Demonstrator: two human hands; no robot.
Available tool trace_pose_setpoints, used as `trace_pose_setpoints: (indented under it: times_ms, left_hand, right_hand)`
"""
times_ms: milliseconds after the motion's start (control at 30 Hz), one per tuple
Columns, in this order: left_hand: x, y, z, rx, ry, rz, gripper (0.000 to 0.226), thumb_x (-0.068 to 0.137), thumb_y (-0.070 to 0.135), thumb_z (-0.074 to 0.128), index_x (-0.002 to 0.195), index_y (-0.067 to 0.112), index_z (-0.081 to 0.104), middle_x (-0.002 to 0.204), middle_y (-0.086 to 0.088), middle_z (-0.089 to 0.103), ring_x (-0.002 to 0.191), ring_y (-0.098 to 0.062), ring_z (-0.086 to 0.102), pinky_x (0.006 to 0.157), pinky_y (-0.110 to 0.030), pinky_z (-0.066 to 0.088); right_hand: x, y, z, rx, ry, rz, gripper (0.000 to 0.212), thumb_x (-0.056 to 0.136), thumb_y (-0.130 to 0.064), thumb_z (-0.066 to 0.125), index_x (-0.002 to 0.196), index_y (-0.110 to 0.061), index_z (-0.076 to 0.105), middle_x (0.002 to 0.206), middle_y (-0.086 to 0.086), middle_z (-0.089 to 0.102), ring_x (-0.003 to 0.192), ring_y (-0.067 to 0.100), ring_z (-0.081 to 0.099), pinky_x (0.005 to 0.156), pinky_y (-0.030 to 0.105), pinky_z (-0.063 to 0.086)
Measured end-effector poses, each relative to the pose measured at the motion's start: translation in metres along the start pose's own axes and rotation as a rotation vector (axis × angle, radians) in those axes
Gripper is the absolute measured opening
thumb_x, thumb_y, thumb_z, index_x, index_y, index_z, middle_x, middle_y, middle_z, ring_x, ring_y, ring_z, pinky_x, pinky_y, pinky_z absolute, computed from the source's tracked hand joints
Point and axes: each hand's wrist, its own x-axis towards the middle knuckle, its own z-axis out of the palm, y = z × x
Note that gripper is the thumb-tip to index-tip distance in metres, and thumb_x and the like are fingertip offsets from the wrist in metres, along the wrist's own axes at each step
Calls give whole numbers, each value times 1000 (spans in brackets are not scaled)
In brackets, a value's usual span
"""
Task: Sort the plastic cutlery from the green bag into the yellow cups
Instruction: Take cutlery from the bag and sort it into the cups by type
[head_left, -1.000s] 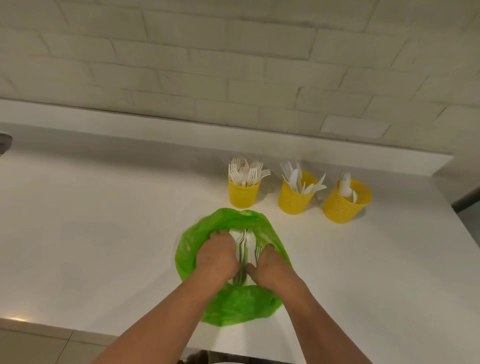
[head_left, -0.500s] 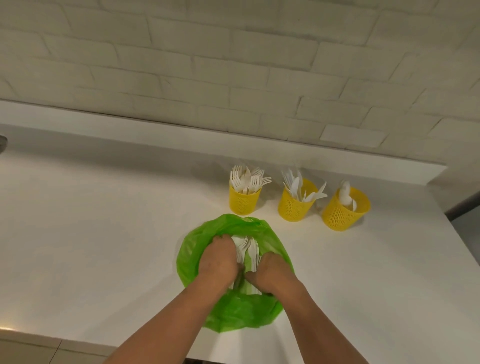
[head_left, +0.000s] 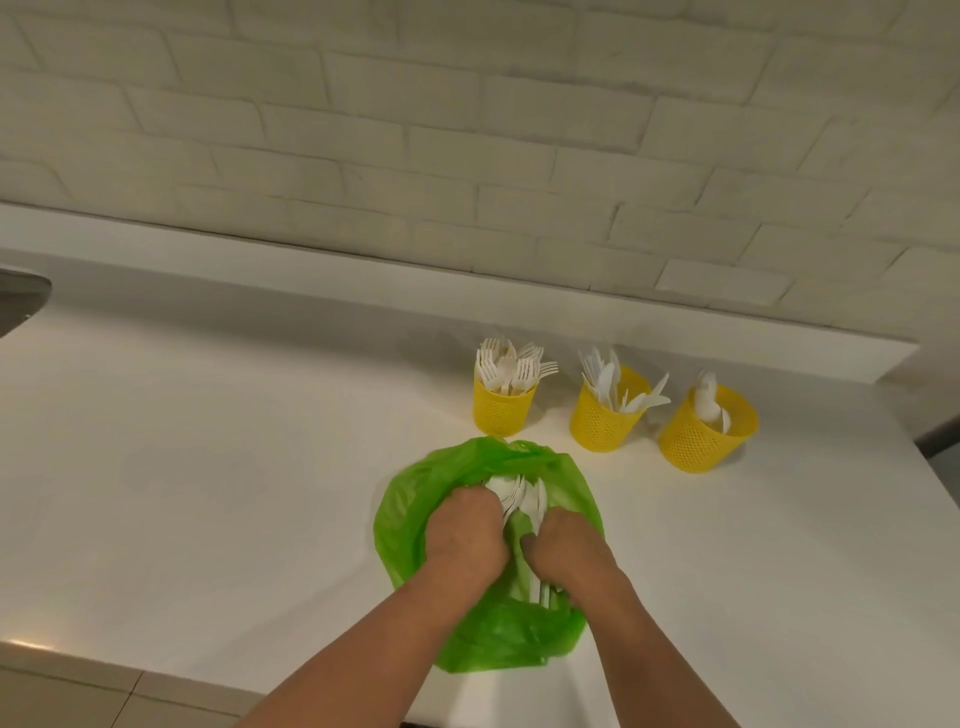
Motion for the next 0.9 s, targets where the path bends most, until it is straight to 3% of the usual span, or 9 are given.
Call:
trace_pose_setpoints:
  times_ms: [100,200,300,433,567,700,767,900]
  left_hand:
    - [1,2,3,-8,42,-26,33,86,17,71,117,11,61,115,-8,68,103,-25,70,79,-34,56]
    - [1,4,4,16,49,-20,23,90,14,65,113,11,64,114,-9,67,100,-24,70,74,-32,54]
    - [2,2,7,28,55,-3,17,92,12,60,108,12,65,109,-9,67,95,-23,69,65,-29,48]
    - [4,0,8,-39,85,-14,14,94,13,58,108,13,62,105,-5,69,90,-21,70,64,-29,49]
    - [4,-4,6,-171,119,-14,25,98,33,52,111,12,59,107,-6,71,93,-24,71,66,-30,47]
    - [9,-11,0,-321,113,-44,22,99,32,46,104,13,56,98,-8,67,87,-29,66,68,-33,45]
    - [11,-14,-3,-389,78,-60,23,98,32,44,102,13,57,92,-5,62,84,-28,62,70,-35,46]
    - [12,-18,-12,-570,-37,-63,22,96,28,46,87,14,60,78,-2,59,70,-21,55,61,-34,40]
  right_hand:
    - [-1,-3,4,17,37,-7,35,97,-37,52,115,-9,64,118,10,68,109,27,66,80,29,49]
    - [-2,-6,8,73,41,-5,39,95,-41,46,117,-11,59,118,9,68,107,28,66,88,34,53]
    - [-4,-10,7,94,57,8,38,97,-37,43,123,-11,51,117,7,65,106,28,64,85,35,49]
    - [-4,-13,6,147,97,-35,34,100,-33,43,124,-10,45,114,7,65,101,26,65,78,34,48]
    - [-5,-10,0,266,76,-95,25,102,-26,43,122,-11,44,113,9,65,98,28,65,84,39,54]
    - [-3,-5,-3,382,38,-184,19,104,-26,40,122,-20,45,104,4,60,88,25,65,87,48,58]
    - [-4,-4,-6,494,37,-197,13,105,-28,40,115,-21,47,92,1,57,79,20,60,82,47,59]
    - [-10,-5,-15,892,-49,-132,16,108,-31,43,108,-16,50,70,4,44,51,15,44,53,36,53]
